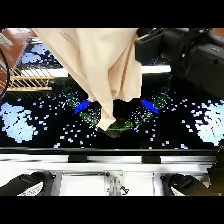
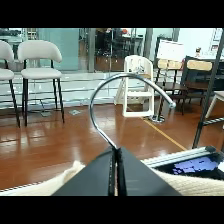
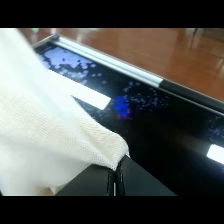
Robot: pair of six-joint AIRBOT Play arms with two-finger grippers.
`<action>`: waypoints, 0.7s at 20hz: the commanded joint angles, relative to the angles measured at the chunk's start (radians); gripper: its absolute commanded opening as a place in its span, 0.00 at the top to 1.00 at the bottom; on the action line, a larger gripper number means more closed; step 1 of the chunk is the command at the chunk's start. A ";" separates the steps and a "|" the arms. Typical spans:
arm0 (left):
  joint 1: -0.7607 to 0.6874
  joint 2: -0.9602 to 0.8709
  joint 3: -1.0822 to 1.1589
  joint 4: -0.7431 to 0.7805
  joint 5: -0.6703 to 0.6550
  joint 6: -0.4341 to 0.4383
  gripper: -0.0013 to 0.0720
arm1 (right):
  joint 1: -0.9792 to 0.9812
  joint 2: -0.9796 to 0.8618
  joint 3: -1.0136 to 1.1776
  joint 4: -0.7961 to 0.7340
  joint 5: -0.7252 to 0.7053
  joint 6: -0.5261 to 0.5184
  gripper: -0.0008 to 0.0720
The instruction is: Fold the shirts.
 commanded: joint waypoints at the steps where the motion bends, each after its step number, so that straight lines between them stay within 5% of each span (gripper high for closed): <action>1: -0.004 0.012 0.000 0.001 0.001 -0.015 0.93 | -0.040 -0.029 0.001 0.029 0.018 0.058 0.48; 2: -0.005 0.013 0.000 0.002 0.001 -0.014 0.93 | -0.039 -0.038 0.001 0.063 -0.002 0.059 0.15; 10: 0.006 -0.002 0.000 0.020 -0.002 0.012 0.93 | -0.011 0.074 -0.029 0.289 -0.389 0.137 0.15; 14: 0.018 -0.003 0.000 0.024 -0.002 0.012 0.93 | 0.246 -0.011 -0.198 0.269 -0.110 0.151 0.15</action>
